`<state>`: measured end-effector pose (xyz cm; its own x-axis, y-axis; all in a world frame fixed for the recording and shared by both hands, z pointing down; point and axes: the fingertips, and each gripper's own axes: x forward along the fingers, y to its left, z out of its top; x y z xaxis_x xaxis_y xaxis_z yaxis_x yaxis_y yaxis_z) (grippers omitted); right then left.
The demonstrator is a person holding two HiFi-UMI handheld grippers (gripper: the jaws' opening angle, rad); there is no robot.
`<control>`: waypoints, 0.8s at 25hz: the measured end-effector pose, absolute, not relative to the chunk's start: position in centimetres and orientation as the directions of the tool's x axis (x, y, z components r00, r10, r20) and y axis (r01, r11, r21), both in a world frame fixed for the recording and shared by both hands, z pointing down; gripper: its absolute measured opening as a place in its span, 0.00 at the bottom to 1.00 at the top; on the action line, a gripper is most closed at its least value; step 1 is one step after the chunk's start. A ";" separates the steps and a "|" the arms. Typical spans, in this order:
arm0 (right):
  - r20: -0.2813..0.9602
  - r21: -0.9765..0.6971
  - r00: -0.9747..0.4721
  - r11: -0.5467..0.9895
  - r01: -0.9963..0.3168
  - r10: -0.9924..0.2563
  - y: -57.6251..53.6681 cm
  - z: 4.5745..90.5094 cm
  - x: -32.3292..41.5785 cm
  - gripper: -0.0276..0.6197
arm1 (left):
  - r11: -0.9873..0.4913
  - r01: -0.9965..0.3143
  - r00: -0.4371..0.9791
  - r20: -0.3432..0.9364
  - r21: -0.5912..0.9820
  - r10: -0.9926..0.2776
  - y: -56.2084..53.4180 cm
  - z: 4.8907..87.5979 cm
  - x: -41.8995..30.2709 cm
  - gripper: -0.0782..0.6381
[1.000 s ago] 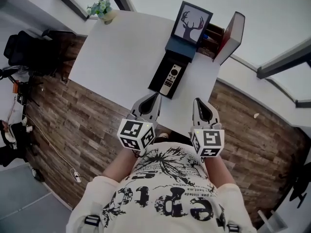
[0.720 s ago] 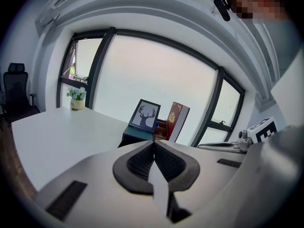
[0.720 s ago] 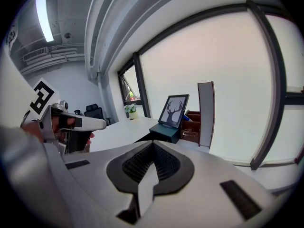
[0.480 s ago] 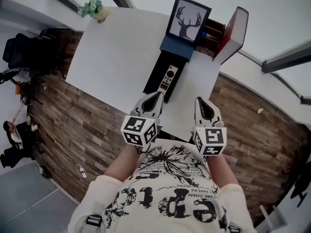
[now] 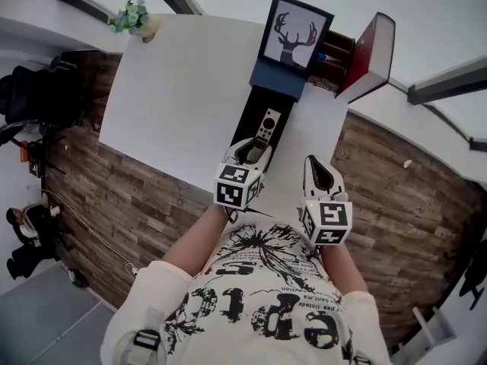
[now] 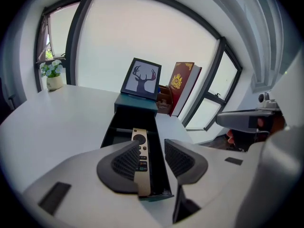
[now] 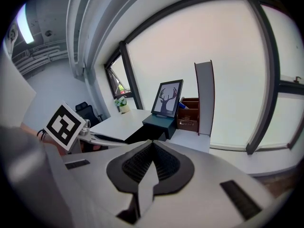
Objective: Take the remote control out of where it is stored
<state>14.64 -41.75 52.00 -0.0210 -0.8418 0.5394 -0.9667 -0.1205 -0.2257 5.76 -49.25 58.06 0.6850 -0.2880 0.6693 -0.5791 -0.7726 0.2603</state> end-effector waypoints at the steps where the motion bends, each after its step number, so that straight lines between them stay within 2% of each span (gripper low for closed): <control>1: 0.540 -0.225 -0.014 -0.128 -0.966 -0.841 -41.9 52.0 14.6 0.05 | -0.773 -0.579 0.680 0.676 0.259 -0.283 -49.6 58.5 5.9 0.34; 4: 0.548 -0.223 0.013 -0.161 -0.961 -0.837 -42.1 52.2 15.1 0.05 | -0.777 -0.572 0.652 0.720 0.262 -0.237 -50.3 60.2 6.5 0.38; 9: 0.570 -0.231 0.048 -0.216 -0.949 -0.821 -41.8 53.0 15.5 0.05 | -0.776 -0.579 0.595 0.780 0.248 -0.195 -51.4 62.2 7.0 0.40; 13: 0.582 -0.234 0.068 -0.247 -0.940 -0.811 -41.8 53.5 16.1 0.05 | -0.807 -0.561 0.526 0.832 0.184 -0.175 -51.7 63.7 7.3 0.47; 20: 0.589 -0.238 0.091 -0.280 -0.930 -0.803 -41.9 54.2 17.4 0.05 | -0.817 -0.554 0.453 0.881 0.161 -0.134 -52.0 66.8 7.5 0.48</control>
<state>17.40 -41.88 54.20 0.0908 -0.8033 0.5886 -0.9300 -0.2799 -0.2385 7.51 -51.97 66.76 0.4532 -0.1338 0.8813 -0.5542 -0.8167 0.1610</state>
